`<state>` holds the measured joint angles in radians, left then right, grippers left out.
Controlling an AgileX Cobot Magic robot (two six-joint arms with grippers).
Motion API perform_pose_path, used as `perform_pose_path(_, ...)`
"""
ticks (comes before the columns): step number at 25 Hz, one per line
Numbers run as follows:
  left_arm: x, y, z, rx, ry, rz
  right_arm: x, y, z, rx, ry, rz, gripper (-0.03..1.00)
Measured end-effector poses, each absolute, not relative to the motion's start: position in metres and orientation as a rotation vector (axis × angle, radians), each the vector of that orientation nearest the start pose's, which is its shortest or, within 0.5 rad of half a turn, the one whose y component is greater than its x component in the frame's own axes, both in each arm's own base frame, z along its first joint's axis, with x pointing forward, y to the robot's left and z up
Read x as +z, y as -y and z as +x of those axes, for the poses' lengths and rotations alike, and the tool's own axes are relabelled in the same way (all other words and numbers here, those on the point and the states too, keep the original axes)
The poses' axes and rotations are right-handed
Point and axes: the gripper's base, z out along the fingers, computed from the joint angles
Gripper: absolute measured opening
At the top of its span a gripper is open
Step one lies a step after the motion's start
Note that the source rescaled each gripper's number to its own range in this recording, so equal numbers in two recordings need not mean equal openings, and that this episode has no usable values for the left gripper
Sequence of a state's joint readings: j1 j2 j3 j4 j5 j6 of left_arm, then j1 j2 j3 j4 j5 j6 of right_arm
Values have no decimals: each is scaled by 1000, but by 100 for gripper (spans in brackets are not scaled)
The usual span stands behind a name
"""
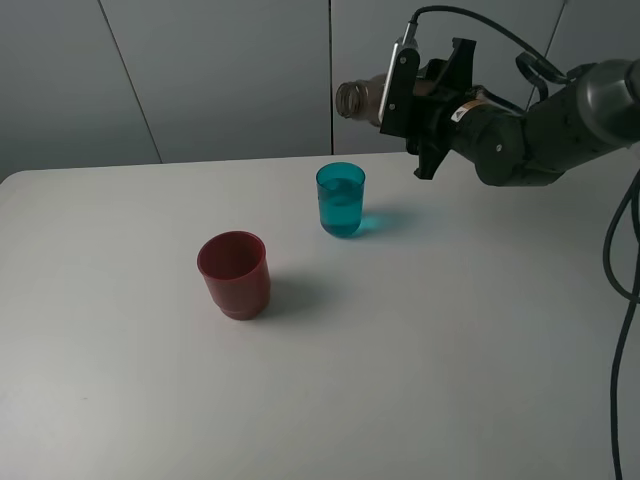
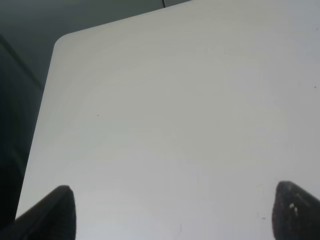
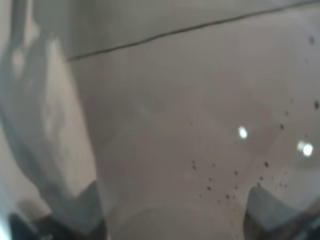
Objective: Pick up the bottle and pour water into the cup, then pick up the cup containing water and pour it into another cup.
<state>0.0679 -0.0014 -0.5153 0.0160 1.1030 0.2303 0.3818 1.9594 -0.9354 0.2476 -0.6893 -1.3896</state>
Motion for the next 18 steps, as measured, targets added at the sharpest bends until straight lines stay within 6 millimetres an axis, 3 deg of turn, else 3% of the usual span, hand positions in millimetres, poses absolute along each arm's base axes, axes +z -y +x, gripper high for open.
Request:
perform_pose_path(4, 278, -1, -9, 202, -2069, 167, 157, -123, 356, -505, -1587, -1030, 2)
perform_pose_path(8, 278, -1, -9, 203, -2069, 169, 154, -102, 346, -178, -1799, -585, 2)
perform_pose_path(12, 278, -1, -9, 203, -2069, 169, 151, -85, 347, 52, -1880, -259, 2)
perform_pose_path(18, 278, -1, -9, 203, -2069, 169, 148, -66, 352, 99, -1864, -137, 2)
